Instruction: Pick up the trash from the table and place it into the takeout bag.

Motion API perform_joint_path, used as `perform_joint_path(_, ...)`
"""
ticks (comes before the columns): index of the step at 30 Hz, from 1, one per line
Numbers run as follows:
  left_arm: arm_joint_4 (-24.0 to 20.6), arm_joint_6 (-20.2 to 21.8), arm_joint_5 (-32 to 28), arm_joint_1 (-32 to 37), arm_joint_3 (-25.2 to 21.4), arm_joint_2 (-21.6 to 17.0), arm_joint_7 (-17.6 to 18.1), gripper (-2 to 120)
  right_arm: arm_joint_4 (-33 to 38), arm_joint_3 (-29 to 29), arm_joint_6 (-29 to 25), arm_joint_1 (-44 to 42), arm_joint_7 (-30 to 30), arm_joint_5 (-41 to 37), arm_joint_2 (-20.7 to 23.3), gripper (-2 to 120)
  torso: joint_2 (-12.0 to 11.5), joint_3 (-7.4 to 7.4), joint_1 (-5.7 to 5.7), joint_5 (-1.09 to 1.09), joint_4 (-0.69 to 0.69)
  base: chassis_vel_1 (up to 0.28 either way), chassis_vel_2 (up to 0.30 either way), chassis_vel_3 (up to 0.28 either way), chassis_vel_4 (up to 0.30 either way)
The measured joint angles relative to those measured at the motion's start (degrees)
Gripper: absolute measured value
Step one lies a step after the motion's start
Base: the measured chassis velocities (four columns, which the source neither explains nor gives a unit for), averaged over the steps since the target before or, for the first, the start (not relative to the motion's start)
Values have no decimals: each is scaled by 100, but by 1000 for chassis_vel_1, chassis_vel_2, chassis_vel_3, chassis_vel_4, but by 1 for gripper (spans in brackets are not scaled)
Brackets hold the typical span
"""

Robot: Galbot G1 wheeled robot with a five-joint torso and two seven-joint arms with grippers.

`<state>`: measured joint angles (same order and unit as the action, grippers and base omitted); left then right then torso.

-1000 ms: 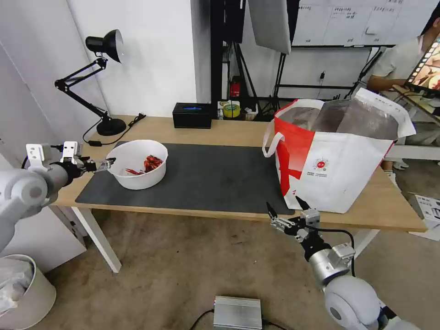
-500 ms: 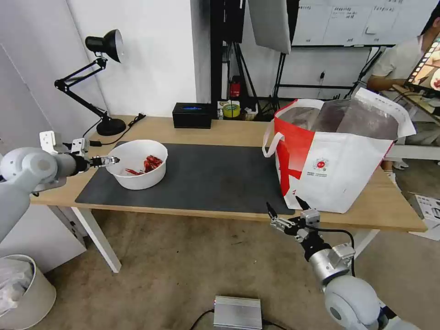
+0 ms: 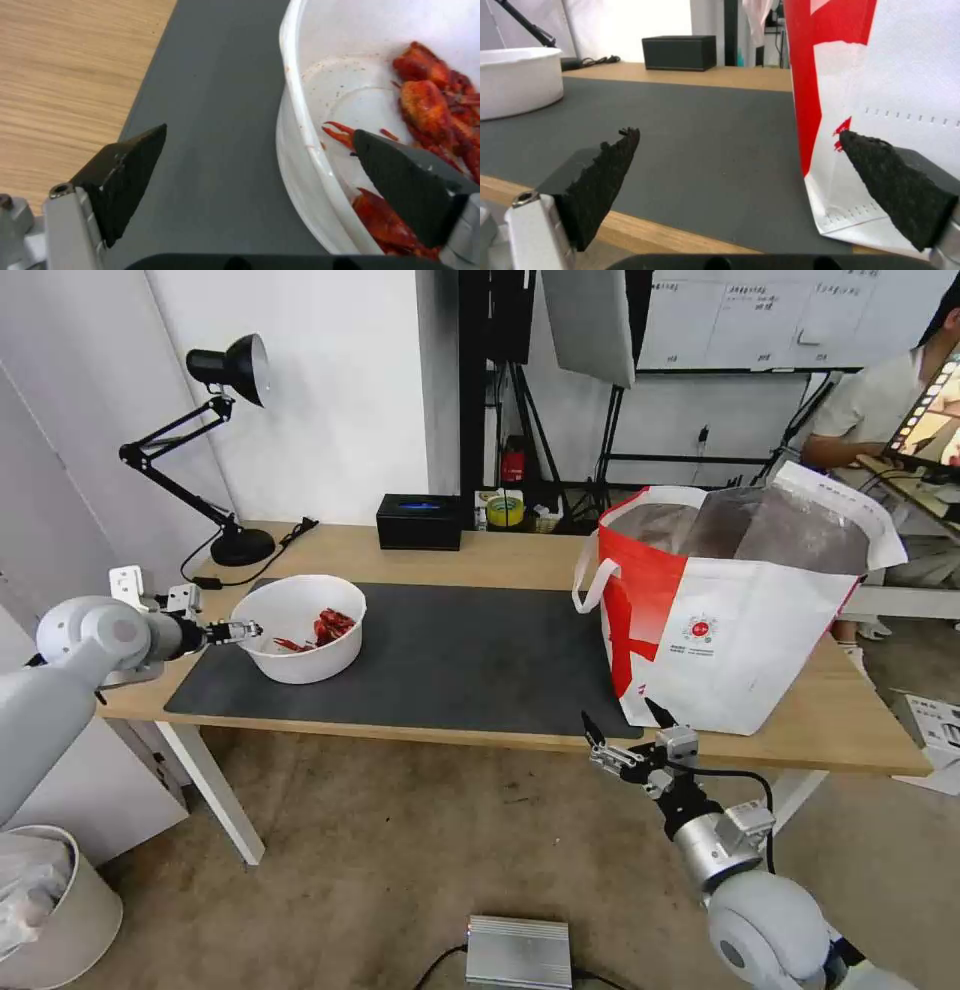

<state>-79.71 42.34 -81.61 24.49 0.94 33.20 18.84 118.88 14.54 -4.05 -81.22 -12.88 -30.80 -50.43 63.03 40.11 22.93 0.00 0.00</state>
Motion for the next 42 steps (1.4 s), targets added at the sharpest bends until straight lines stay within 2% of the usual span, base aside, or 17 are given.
perform_joint_path(3,6,-4,7,9,0,0,-2,100,0,0,0,0,0,0,0,100,0,0,0,0,0,0,0,0,0)
perform_joint_path(9,10,-11,41,28,36,42,-3,74,0,0,0,0,0,0,0,100,0,0,0,0,0,0,0,0,0)
perform_joint_path(10,10,-11,41,28,36,42,-3,74,0,0,0,0,0,0,0,100,0,0,0,0,0,0,0,0,0)
perform_joint_path(13,-43,-13,46,6,77,76,1,59,0,0,0,0,0,0,0,100,0,0,0,0,0,0,0,0,0)
perform_joint_path(15,-68,-14,47,5,85,86,4,57,0,0,-1,0,0,0,0,100,0,0,0,0,0,0,0,0,0)
perform_joint_path(18,-156,-17,48,7,98,96,23,41,0,0,0,0,0,0,0,100,0,0,0,1,0,0,0,0,0)
perform_joint_path(21,-181,-19,48,20,110,87,23,35,0,0,0,0,0,0,0,100,0,-1,-1,0,0,0,0,0,0)
perform_joint_path(22,-186,-20,48,29,111,77,23,27,0,0,0,0,0,0,0,100,0,0,-1,0,0,0,0,0,0)
perform_joint_path(23,-186,-20,48,29,111,77,23,27,0,0,0,0,0,0,0,100,0,0,-1,0,0,0,0,0,0)
perform_joint_path(30,-318,-28,46,224,4,48,9,0,0,0,0,0,0,0,0,100,0,-1,-1,0,-1,0,0,0,0)
perform_joint_path(34,-375,-30,46,278,-71,52,12,0,0,0,0,0,0,0,0,100,0,-1,-1,-1,0,0,0,0,0)
perform_joint_path(42,-775,-27,-212,153,-257,-115,34,0,0,0,0,0,0,0,0,100,0,0,-1,-1,1,0,0,0,0)
